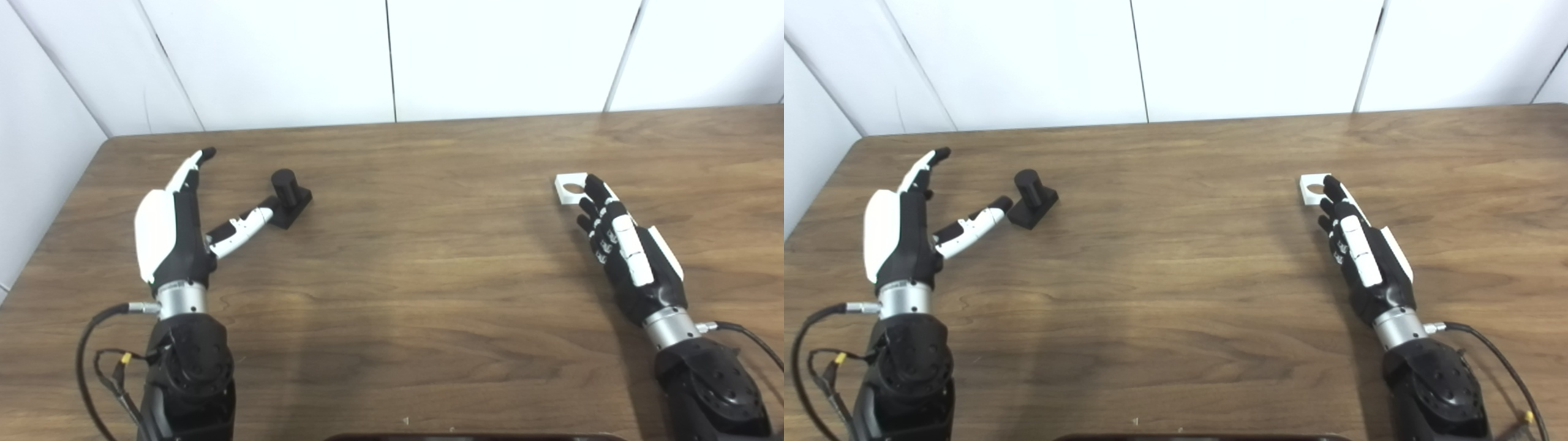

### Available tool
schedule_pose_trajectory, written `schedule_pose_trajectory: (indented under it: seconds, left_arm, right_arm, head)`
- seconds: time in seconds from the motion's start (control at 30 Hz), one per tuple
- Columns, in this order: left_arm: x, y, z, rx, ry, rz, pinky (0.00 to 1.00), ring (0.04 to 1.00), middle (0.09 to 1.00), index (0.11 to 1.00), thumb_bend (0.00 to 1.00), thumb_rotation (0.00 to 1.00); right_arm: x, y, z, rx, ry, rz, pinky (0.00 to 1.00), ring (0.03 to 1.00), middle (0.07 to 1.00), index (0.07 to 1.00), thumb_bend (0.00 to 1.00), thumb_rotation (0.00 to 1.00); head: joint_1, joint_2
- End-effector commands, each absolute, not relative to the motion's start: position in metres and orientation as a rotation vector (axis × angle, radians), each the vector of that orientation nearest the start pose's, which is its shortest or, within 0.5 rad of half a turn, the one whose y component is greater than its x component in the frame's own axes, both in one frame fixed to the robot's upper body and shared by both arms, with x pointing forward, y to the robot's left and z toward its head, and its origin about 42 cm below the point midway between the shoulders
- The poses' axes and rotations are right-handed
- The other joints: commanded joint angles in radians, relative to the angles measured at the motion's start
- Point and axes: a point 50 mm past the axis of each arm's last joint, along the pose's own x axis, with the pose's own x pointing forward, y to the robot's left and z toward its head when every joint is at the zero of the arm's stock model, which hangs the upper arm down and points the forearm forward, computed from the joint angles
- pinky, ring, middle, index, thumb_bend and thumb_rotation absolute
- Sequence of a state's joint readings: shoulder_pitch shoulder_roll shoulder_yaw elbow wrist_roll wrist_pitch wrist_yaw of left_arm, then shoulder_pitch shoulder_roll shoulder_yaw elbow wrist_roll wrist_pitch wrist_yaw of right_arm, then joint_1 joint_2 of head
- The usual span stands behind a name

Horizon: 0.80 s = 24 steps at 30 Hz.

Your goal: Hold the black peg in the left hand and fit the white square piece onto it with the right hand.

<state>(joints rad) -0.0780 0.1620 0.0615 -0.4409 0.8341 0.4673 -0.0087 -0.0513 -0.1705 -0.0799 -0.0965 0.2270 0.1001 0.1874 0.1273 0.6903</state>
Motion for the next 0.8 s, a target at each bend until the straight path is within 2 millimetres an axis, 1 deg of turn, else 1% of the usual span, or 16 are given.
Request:
schedule_pose_trajectory:
  seconds: [0.0, 0.17, 0.27, 0.37, 0.5, 0.67, 0.77]
  left_arm:
    - [0.295, 0.284, 0.231, 0.993, -0.069, 0.448, 0.80, 0.919, 0.896, 0.813, 0.85, 0.46]
    - [0.313, 0.291, 0.227, 1.084, -0.009, 0.406, 0.81, 0.912, 0.881, 0.794, 0.86, 0.45]
    - [0.323, 0.295, 0.224, 1.109, 0.028, 0.383, 0.81, 0.917, 0.882, 0.788, 0.87, 0.46]
    - [0.333, 0.299, 0.220, 1.130, 0.059, 0.355, 0.81, 0.922, 0.885, 0.787, 0.88, 0.50]
    - [0.345, 0.303, 0.215, 1.158, 0.096, 0.317, 0.81, 0.919, 0.881, 0.782, 0.88, 0.50]
    - [0.355, 0.305, 0.208, 1.175, 0.121, 0.295, 0.82, 0.920, 0.880, 0.768, 0.88, 0.53]
    - [0.359, 0.305, 0.205, 1.177, 0.132, 0.293, 0.83, 0.925, 0.883, 0.763, 0.87, 0.52]
  right_arm:
    - [0.307, -0.267, 0.156, 0.045, -0.154, 0.155, 1.00, 1.000, 1.000, 0.966, 0.49, 0.87]
    - [0.307, -0.266, 0.155, 0.045, -0.155, 0.153, 1.00, 1.000, 0.999, 0.965, 0.49, 0.88]
    - [0.307, -0.266, 0.155, 0.044, -0.157, 0.151, 1.00, 1.000, 0.998, 0.965, 0.49, 0.88]
    - [0.307, -0.267, 0.155, 0.045, -0.158, 0.144, 1.00, 1.000, 0.998, 0.962, 0.49, 0.88]
    - [0.307, -0.269, 0.155, 0.047, -0.163, 0.144, 1.00, 1.000, 0.999, 0.965, 0.49, 0.88]
    - [0.307, -0.269, 0.154, 0.051, -0.162, 0.145, 1.00, 1.000, 1.000, 0.966, 0.49, 0.89]
    - [0.307, -0.269, 0.154, 0.057, -0.161, 0.143, 1.00, 1.000, 1.000, 0.964, 0.50, 0.88]
  head:
    - [0.001, 0.001]
    - [0.000, 0.001]
    - [-0.002, 0.002]
    - [0.000, 0.002]
    - [0.001, 0.000]
    - [-0.002, -0.003]
    - [-0.004, -0.003]
